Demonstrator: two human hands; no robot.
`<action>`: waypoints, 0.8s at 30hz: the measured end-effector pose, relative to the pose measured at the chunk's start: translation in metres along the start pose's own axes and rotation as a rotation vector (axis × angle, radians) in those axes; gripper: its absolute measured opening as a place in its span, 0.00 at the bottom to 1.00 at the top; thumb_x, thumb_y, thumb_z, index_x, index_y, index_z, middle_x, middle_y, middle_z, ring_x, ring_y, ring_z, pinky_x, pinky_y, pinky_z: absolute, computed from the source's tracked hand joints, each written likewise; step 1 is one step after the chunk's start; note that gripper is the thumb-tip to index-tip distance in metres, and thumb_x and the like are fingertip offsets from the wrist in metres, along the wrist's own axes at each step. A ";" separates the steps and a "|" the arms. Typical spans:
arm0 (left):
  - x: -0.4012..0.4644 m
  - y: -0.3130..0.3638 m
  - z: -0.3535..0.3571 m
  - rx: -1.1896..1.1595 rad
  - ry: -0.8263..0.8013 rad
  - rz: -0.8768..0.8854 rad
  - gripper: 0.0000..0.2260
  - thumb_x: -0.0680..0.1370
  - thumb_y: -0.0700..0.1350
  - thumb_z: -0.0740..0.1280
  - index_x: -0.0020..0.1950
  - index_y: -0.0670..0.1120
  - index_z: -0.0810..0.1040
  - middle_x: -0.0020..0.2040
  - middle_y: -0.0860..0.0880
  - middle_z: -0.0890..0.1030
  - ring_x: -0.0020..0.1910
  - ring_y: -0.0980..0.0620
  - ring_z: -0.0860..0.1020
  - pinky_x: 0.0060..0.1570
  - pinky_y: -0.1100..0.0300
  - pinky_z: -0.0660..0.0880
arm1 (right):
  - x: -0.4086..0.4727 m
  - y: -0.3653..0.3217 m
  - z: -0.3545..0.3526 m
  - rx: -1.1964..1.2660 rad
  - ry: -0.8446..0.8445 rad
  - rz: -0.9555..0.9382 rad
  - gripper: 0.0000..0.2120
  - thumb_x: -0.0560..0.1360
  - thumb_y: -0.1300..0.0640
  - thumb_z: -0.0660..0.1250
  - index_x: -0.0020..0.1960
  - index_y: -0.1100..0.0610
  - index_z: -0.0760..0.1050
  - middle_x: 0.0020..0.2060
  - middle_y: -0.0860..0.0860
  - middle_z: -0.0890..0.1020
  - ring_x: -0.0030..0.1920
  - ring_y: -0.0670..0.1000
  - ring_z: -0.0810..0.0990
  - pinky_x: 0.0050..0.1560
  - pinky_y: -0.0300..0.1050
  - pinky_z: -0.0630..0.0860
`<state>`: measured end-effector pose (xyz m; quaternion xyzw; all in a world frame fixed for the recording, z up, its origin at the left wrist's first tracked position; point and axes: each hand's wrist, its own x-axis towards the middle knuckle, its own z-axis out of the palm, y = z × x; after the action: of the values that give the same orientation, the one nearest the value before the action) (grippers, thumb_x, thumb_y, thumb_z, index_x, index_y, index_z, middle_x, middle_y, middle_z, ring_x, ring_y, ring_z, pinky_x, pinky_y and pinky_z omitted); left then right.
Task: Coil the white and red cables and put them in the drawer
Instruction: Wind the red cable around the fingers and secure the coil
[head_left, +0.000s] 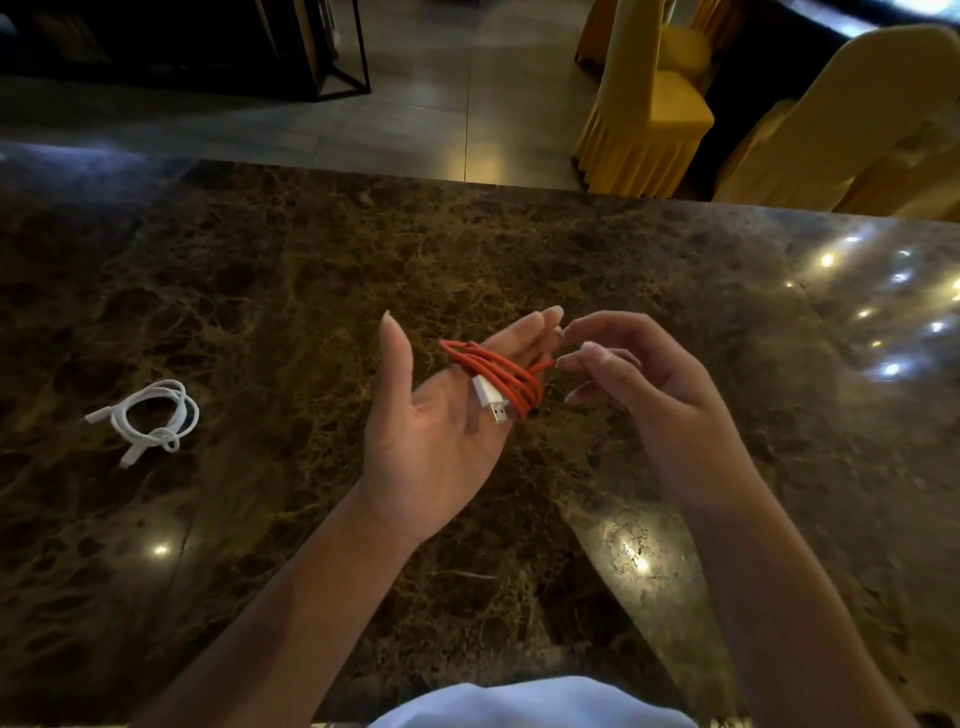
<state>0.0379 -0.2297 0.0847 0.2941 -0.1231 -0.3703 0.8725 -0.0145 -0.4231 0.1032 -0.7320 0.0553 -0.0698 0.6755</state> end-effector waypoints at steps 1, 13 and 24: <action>0.000 0.000 -0.001 -0.015 0.008 0.000 0.48 0.76 0.73 0.50 0.81 0.35 0.61 0.82 0.39 0.65 0.82 0.44 0.61 0.82 0.48 0.50 | 0.001 0.001 0.001 0.019 0.018 0.021 0.15 0.79 0.54 0.68 0.63 0.61 0.78 0.56 0.56 0.85 0.55 0.53 0.85 0.53 0.53 0.82; 0.000 -0.003 -0.007 -0.097 0.086 -0.022 0.48 0.77 0.74 0.49 0.81 0.36 0.63 0.81 0.40 0.67 0.82 0.44 0.63 0.83 0.47 0.49 | 0.007 0.016 0.007 -0.277 -0.039 -0.189 0.08 0.75 0.53 0.75 0.54 0.48 0.83 0.52 0.52 0.79 0.51 0.51 0.80 0.48 0.40 0.77; 0.003 -0.004 -0.007 -0.034 0.112 -0.056 0.47 0.77 0.73 0.48 0.81 0.37 0.63 0.80 0.42 0.69 0.81 0.45 0.64 0.82 0.48 0.54 | 0.006 0.006 0.009 -0.378 -0.174 -0.206 0.07 0.81 0.61 0.70 0.58 0.58 0.83 0.49 0.50 0.87 0.50 0.51 0.86 0.50 0.53 0.83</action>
<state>0.0407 -0.2310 0.0766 0.3028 -0.0597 -0.3795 0.8722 -0.0065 -0.4155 0.0963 -0.8505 -0.0660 -0.0637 0.5180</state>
